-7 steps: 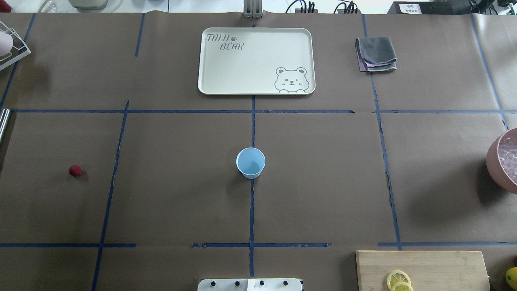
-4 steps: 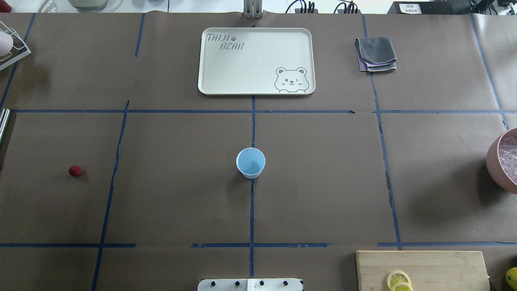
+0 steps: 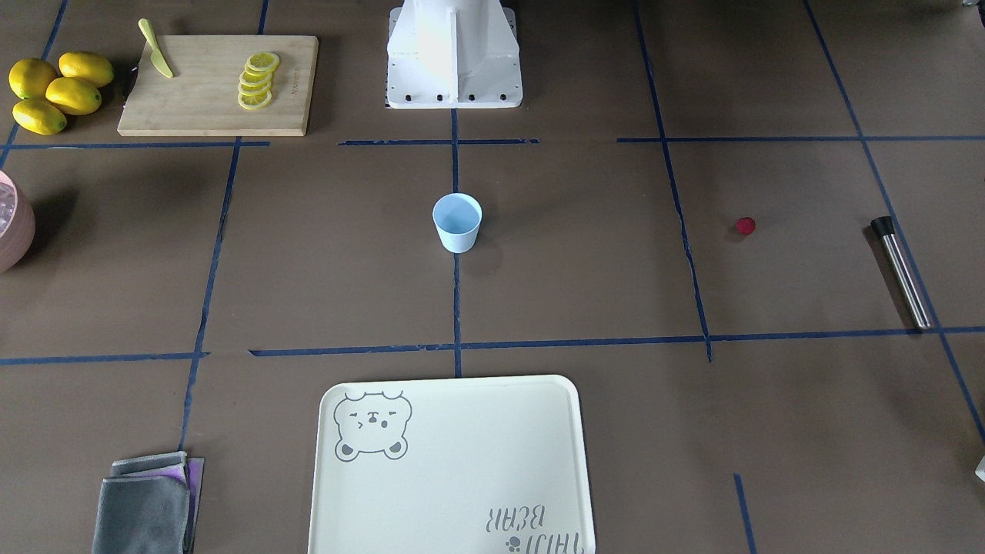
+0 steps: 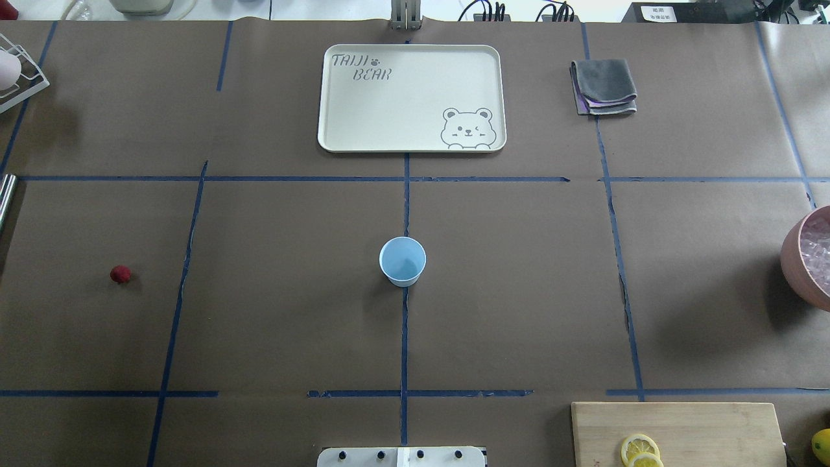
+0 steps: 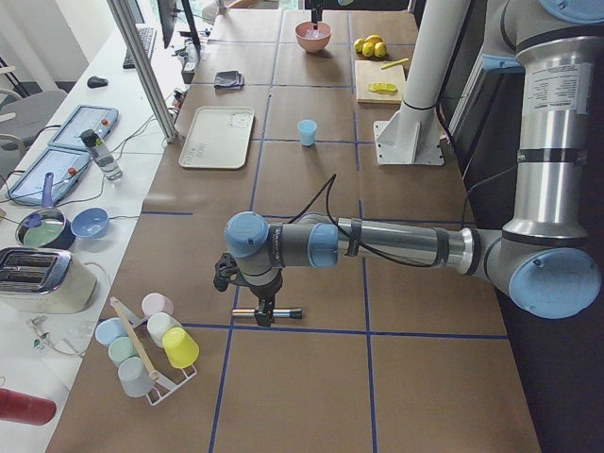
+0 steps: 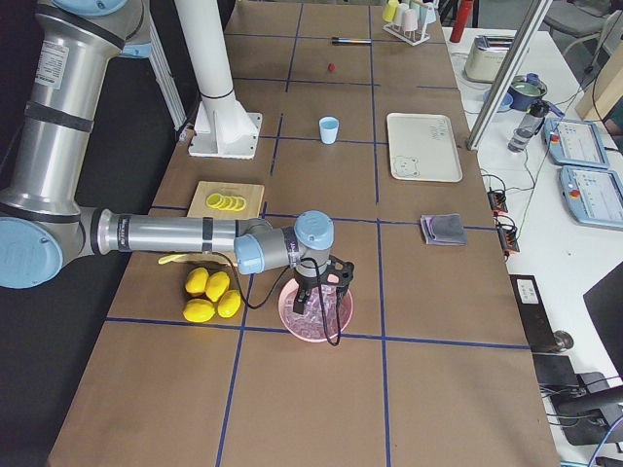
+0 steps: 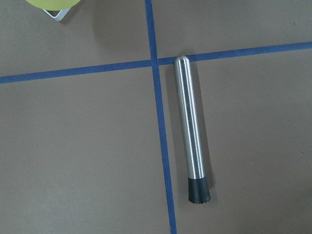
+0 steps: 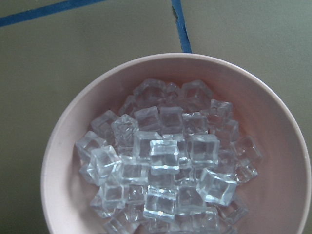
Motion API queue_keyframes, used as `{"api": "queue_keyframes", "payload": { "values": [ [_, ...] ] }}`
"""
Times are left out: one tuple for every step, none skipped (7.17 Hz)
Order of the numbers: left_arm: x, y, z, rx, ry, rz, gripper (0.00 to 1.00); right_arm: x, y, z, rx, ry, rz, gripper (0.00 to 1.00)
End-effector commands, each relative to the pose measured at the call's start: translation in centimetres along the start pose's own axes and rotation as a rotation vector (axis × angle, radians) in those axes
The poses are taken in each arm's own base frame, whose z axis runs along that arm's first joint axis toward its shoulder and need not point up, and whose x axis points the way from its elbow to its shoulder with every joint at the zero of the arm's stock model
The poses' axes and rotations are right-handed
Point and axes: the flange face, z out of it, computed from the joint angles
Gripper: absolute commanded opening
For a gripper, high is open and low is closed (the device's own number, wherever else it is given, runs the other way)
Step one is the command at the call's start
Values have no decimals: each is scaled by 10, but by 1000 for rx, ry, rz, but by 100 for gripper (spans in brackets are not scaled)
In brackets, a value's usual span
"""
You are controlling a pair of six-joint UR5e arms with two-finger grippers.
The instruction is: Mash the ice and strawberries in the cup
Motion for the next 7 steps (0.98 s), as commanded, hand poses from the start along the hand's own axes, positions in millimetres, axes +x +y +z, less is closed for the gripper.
{"api": "queue_keyframes", "payload": {
  "values": [
    [1, 0, -1, 1, 0, 1, 100, -4, 2, 11, -24, 8, 16, 91],
    [0, 1, -1, 2, 1, -1, 100, -5, 2, 12, -28, 9, 16, 91],
    [0, 1, 0, -1, 0, -2, 100, -4, 1, 13, -26, 15, 22, 90],
    [-1, 1, 1, -2, 0, -3, 100, -7, -1, 12, -22, 13, 18, 90],
    [-2, 1, 2, -4, 0, -4, 100, -10, -8, 15, -21, 12, 18, 89],
    [-2, 1, 1, -2, 0, -4, 100, -11, -13, 18, -23, 15, 19, 89],
    [0, 1, -1, 1, 0, -2, 100, -12, -15, 18, -22, 15, 39, 88]
  ]
}}
